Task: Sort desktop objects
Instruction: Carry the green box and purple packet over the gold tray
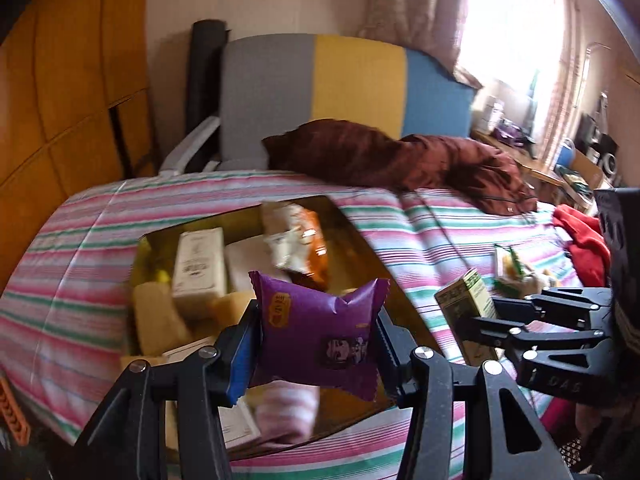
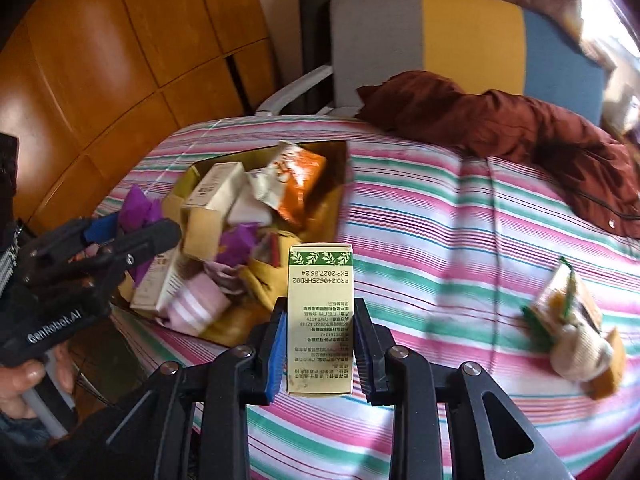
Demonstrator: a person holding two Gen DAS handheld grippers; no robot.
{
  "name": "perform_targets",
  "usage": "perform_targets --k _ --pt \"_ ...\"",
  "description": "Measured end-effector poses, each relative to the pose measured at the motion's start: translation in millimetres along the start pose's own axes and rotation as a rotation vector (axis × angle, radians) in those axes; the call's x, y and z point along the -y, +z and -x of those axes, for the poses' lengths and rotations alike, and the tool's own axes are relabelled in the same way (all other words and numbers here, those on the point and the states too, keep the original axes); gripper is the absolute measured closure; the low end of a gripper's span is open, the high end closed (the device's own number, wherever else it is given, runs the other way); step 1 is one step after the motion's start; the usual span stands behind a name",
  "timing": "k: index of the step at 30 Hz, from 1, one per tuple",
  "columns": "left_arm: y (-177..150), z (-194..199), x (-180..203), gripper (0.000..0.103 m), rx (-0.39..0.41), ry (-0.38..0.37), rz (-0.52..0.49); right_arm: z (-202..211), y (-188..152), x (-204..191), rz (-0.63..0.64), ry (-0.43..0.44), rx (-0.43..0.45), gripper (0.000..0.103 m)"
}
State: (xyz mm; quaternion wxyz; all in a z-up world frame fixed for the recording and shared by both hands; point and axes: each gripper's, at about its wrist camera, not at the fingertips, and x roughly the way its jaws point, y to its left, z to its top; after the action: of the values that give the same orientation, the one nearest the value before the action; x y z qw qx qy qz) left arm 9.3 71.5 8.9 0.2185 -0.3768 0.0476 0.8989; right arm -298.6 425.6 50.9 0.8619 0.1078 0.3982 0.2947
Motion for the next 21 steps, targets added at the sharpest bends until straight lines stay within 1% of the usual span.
perform_targets --k 5,9,12,15,17,19,21 --pt "-7 -8 -23 0.051 -0.023 0.036 0.048 -17 10 -12 0.000 0.043 -0.024 0.073" --pt "-11 -16 -34 0.051 -0.042 0.047 0.075 -29 17 -21 0.001 0.068 -0.039 0.073" --pt "-12 -24 -45 0.051 -0.062 0.035 0.116 -38 23 -22 -0.019 0.081 -0.047 0.073" --pt "-11 -28 -50 0.051 -0.063 0.035 0.132 -46 32 -21 -0.049 0.095 -0.043 0.073" --pt "-9 -32 -57 0.050 -0.070 0.007 0.169 -50 37 -21 -0.065 0.101 -0.037 0.073" --pt "-7 -35 -62 0.050 -0.069 0.005 0.187 -55 43 -21 -0.074 0.094 -0.032 0.073" --pt "-7 -38 -68 0.049 -0.074 -0.022 0.223 -60 48 -21 -0.086 0.098 -0.029 0.073"
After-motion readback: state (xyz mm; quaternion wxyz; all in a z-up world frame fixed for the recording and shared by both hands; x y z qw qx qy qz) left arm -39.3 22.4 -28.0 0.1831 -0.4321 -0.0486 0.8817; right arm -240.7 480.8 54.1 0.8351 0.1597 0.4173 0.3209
